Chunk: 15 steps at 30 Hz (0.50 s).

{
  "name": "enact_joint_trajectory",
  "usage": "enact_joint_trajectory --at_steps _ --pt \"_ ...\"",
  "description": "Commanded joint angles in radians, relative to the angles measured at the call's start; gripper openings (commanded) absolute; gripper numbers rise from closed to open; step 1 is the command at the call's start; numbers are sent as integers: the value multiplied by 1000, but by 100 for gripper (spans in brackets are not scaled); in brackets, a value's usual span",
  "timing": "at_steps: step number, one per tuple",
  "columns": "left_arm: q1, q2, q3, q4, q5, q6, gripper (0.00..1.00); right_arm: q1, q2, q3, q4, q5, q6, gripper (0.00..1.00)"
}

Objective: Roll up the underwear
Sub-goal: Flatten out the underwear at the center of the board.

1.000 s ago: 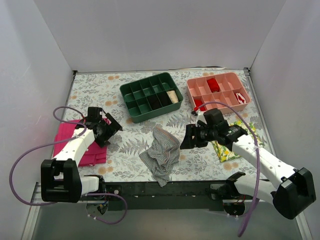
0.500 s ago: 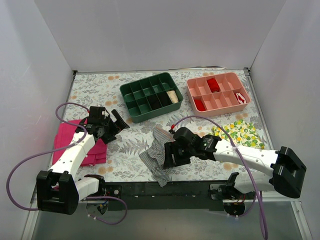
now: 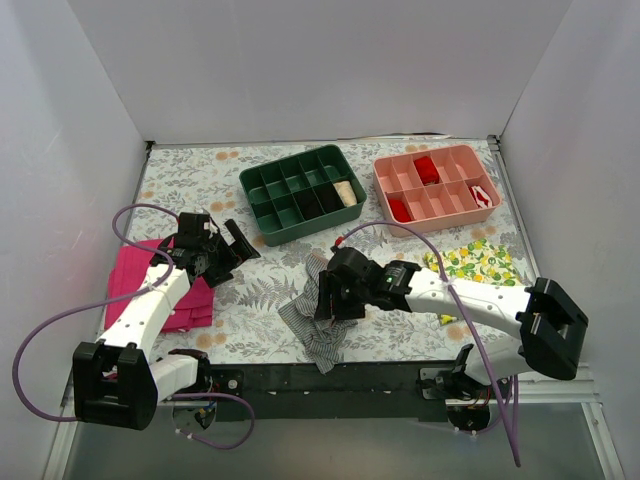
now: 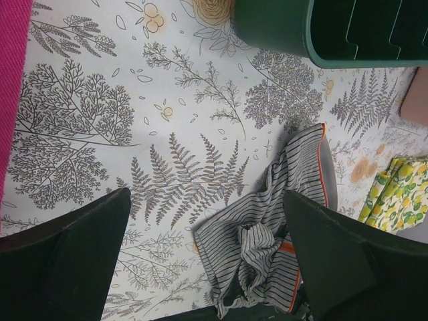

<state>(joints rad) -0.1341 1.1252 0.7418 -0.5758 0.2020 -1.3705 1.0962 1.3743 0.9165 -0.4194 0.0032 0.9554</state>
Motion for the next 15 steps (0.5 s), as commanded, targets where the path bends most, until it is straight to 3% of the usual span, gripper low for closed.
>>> enact_joint_trajectory --at_steps 1,7,15 --pt "-4 -30 11 -12 -4 21 98 25 25 65 -102 122 45 62" --pt "-4 -18 13 -13 -3 30 98 62 11 119 -160 221 45 62" --pt "-2 -15 16 -19 -3 33 98 73 5 78 -183 208 94 61"
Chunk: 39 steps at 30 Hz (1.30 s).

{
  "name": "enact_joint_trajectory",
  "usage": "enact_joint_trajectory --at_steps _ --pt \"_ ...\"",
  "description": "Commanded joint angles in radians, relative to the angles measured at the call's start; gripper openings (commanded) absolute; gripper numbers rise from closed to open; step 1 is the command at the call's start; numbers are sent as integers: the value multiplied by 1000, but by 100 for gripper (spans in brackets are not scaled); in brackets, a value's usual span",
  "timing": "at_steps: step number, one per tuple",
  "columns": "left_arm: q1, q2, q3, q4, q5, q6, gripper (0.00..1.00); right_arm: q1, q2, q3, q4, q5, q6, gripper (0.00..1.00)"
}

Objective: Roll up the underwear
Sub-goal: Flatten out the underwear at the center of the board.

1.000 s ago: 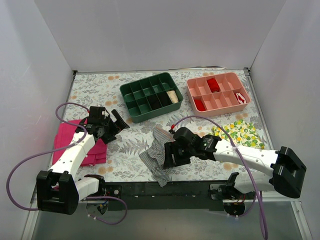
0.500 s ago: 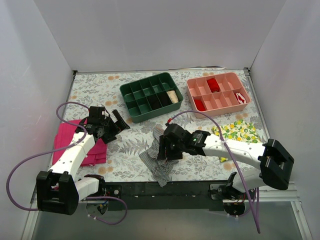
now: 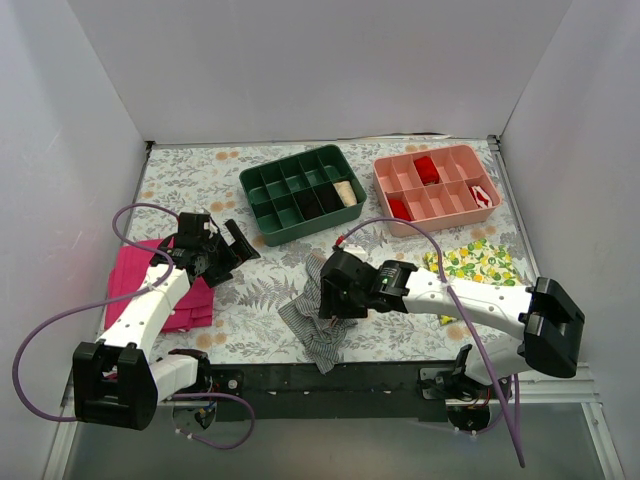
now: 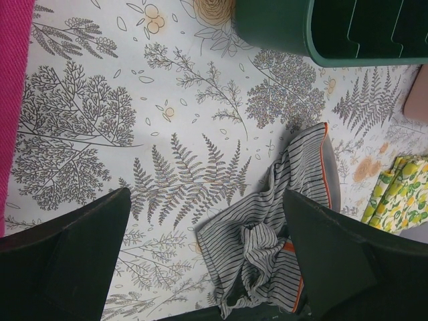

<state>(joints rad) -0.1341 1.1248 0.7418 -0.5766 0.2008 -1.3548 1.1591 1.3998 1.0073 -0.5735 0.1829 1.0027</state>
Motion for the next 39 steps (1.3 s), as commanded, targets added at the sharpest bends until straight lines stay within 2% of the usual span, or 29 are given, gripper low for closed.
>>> enact_joint_trajectory --at_steps 1,23,26,29,32,34,36,39 --pt "-2 -14 18 -19 2 19 98 8 -22 -15 -26 29 56 61" --pt "-4 -33 -12 -40 52 60 98 16 13 -102 81 16 131 56" --pt "-4 -31 -13 -35 57 63 98 16 24 -95 100 12 131 51" --pt "-2 -23 -10 -34 65 72 98 16 33 -82 103 7 128 33" --pt "-4 -29 -7 -32 80 77 98 22 16 -73 86 7 116 2" --pt "-2 -34 -5 -20 115 80 98 22 -22 -47 37 47 100 1" --pt "-2 -37 4 -6 143 82 98 24 -59 -30 -89 111 94 1" --pt "-4 -46 16 15 198 94 98 14 -174 -62 -185 182 99 1"
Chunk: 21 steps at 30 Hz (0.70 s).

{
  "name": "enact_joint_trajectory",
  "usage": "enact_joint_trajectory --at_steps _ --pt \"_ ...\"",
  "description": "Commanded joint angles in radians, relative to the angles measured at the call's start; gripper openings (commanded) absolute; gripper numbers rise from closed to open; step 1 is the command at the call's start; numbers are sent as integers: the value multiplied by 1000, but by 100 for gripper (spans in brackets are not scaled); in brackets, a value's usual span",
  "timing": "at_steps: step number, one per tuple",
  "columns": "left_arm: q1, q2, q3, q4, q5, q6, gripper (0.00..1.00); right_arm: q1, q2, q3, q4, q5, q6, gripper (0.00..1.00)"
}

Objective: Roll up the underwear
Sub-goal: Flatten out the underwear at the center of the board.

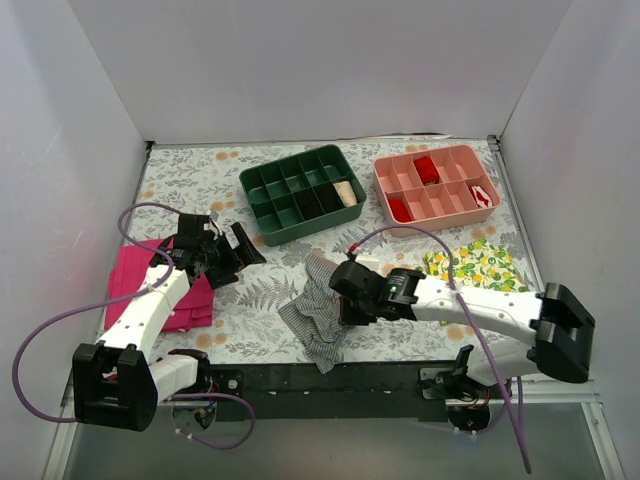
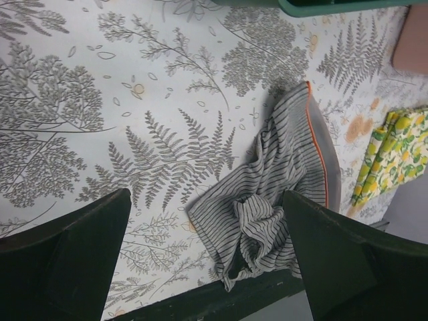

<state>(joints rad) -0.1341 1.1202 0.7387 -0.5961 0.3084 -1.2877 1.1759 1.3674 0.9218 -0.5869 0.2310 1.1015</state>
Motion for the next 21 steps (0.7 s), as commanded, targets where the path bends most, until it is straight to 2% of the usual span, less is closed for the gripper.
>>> enact_joint_trajectory --at_steps 1,4,8,14,21 --pt "-5 -46 24 59 137 30 98 -10 -199 6 -189 149 7 1" --pt "-16 -45 42 103 202 44 98 -57 -287 -64 -185 148 -25 1" --pt "-79 7 65 173 231 48 98 -165 -303 -123 -208 94 -104 1" --pt "-263 148 142 234 158 57 98 -289 -258 -152 -205 74 -258 1" --pt "-375 347 203 283 80 41 98 -438 -166 -106 -223 85 -433 1"
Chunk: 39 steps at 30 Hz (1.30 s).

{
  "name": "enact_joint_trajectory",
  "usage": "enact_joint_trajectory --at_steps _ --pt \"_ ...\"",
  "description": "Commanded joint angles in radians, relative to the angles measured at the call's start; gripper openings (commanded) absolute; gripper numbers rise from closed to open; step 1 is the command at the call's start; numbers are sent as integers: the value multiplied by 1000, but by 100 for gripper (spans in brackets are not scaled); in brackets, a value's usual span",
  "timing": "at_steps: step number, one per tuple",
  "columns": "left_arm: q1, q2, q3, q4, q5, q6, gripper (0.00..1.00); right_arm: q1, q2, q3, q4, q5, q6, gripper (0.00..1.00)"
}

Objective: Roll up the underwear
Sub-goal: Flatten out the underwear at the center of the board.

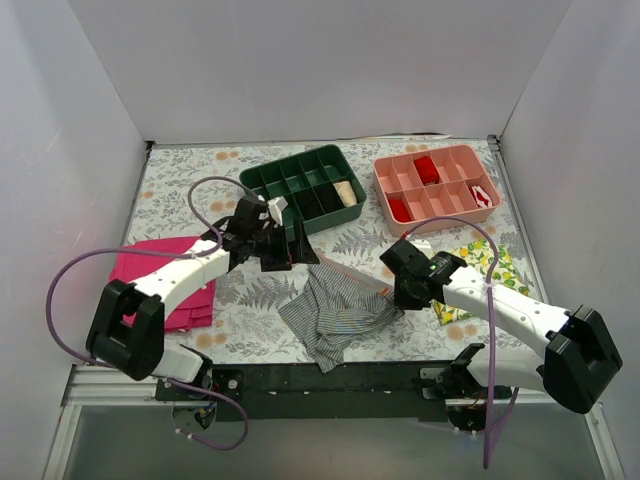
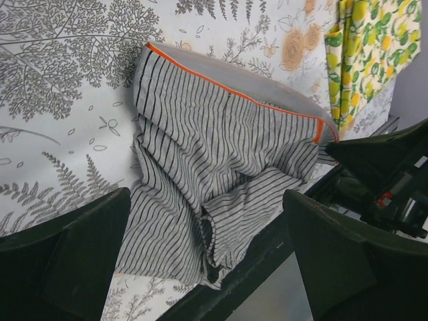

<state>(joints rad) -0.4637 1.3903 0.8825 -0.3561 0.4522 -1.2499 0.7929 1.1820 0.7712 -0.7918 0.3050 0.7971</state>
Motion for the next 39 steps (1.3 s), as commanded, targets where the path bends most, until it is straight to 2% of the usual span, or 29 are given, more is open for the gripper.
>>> enact_joint_trajectory --at_steps 1,13,20,23,24,30,39 --pt "-70 101 67 45 -73 6 98 -63 19 48 -5 0 -148 1" --pt "-104 260 108 163 -217 20 98 -116 90 59 101 -124 -275 1" --pt "-104 358 137 255 -192 40 98 -136 108 50 141 -190 -314 1" --pt "-104 371 131 285 -169 38 83 -147 116 48 143 -199 -328 1" --pt "-104 371 127 296 -165 37 74 -150 117 48 143 -201 -331 1" --pt "-104 346 87 319 -155 30 52 -164 111 43 147 -214 -349 1" --pt "-104 274 32 327 -156 27 51 -176 88 27 154 -234 -351 1"
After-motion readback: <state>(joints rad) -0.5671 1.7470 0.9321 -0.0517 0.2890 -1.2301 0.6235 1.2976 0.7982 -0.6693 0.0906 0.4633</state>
